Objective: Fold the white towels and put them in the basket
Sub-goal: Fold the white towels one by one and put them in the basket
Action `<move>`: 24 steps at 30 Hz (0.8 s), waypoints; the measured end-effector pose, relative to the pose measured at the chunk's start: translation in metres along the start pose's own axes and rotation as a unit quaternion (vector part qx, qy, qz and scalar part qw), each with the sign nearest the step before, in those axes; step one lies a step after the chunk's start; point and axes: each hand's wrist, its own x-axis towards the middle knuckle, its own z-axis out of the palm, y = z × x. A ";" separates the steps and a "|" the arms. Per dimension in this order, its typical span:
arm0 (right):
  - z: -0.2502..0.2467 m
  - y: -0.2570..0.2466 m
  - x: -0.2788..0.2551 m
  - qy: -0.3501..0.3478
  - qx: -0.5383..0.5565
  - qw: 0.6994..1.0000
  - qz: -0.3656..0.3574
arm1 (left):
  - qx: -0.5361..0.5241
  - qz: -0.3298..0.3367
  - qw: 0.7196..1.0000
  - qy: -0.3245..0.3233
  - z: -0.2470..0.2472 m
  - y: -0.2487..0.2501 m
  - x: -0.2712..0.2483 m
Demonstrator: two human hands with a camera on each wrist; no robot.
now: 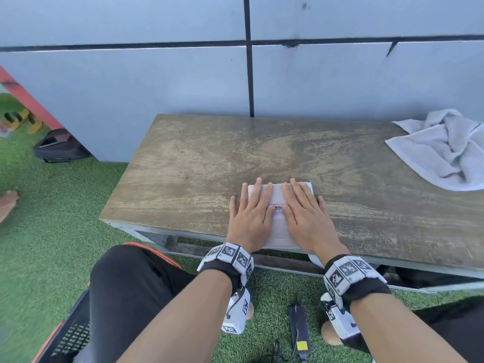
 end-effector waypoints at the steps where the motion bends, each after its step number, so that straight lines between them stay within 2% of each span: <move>1: 0.000 0.000 0.000 0.001 -0.001 1.000 0.001 | -0.001 -0.003 1.000 -0.004 0.000 -0.001 0.000; 18: -0.004 0.020 -0.011 -0.036 0.027 0.996 0.075 | -0.013 -0.036 0.999 0.005 0.000 -0.005 -0.007; 24: -0.001 0.018 -0.017 -0.014 0.035 0.996 0.085 | -0.028 -0.058 0.998 0.017 0.001 -0.010 -0.016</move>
